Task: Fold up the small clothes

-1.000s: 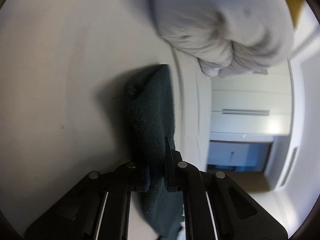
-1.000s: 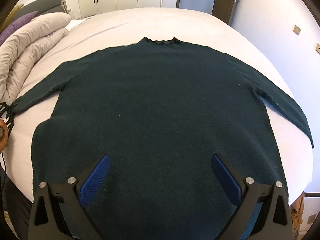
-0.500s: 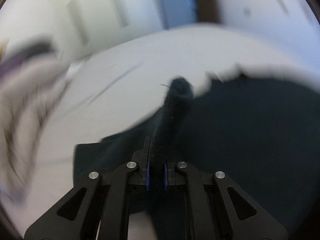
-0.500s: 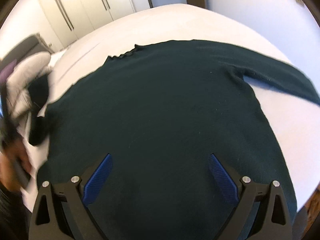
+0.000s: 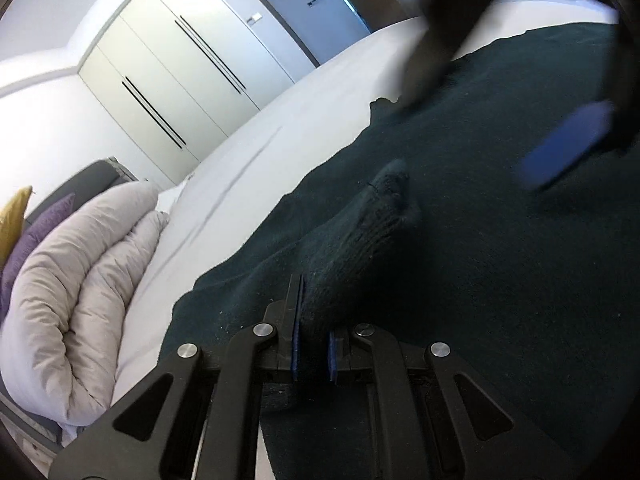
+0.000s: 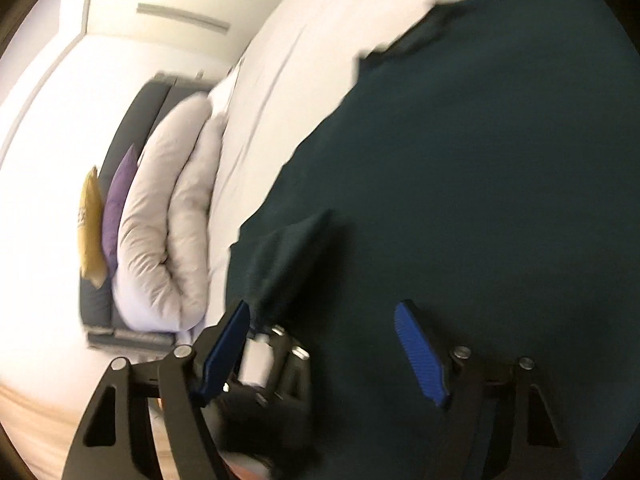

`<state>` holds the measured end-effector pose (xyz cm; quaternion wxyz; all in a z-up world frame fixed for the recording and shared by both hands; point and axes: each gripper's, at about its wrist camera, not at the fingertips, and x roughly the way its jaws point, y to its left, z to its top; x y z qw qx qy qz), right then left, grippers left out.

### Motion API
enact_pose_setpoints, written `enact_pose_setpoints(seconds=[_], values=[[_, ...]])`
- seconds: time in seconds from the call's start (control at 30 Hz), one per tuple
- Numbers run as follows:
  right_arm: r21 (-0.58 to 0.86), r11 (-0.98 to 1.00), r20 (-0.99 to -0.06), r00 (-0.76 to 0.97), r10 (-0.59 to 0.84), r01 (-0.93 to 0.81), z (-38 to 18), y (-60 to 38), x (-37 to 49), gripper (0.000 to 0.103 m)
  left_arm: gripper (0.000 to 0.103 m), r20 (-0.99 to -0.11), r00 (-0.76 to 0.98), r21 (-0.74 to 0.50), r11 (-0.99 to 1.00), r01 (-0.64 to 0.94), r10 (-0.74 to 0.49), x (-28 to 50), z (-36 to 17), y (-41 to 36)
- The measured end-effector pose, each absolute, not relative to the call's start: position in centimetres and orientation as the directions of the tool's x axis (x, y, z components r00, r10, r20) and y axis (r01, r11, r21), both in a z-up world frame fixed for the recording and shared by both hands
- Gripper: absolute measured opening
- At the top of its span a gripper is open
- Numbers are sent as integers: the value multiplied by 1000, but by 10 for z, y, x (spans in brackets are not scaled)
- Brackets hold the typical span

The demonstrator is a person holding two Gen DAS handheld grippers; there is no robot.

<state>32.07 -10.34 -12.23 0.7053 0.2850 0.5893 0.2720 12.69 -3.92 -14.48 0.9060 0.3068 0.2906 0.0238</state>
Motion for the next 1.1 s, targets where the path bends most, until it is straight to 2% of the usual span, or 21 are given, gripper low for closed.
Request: enact_pose_setpoints(seconds=[0.2, 0.27, 0.33, 0.4, 0.43, 0.53, 0.67, 0.77, 0.87, 1.1], values=[[757, 653, -651, 70, 756, -6, -143, -52, 355, 71, 9, -495, 839, 581, 804, 126, 227, 128, -144, -45], [747, 664, -662, 46, 748, -45, -144, -40, 358, 54, 9, -498, 837, 575, 808, 125, 225, 131, -144, -44], [722, 688, -688, 32, 725, -75, -148, -34, 361, 28, 9, -501, 837, 567, 814, 125, 220, 133, -143, -43], [703, 705, -705, 41, 708, -93, -151, -39, 360, 15, 10, -510, 834, 561, 816, 135, 212, 135, -143, -41], [694, 713, -713, 47, 700, -103, -151, -41, 360, 13, 11, -514, 833, 562, 815, 145, 206, 136, -143, -42], [660, 734, -731, 88, 677, -160, -139, -45, 360, 10, 12, -505, 840, 579, 800, 158, 200, 132, -137, -41], [619, 760, -739, 181, 649, -197, -112, -66, 368, 9, 14, -492, 857, 534, 830, 160, 151, 115, -116, -35], [599, 776, -744, 224, 630, -197, -97, -98, 377, 9, 14, -527, 840, 496, 849, 182, 127, 107, -108, -28], [554, 815, -768, 275, 579, -167, -89, -138, 386, 9, 14, -532, 833, 518, 837, 175, 155, 102, -108, -23], [508, 861, -808, 327, 491, -37, -106, -214, 401, 9, 14, -641, 743, 472, 862, 184, 192, 109, -124, -4]])
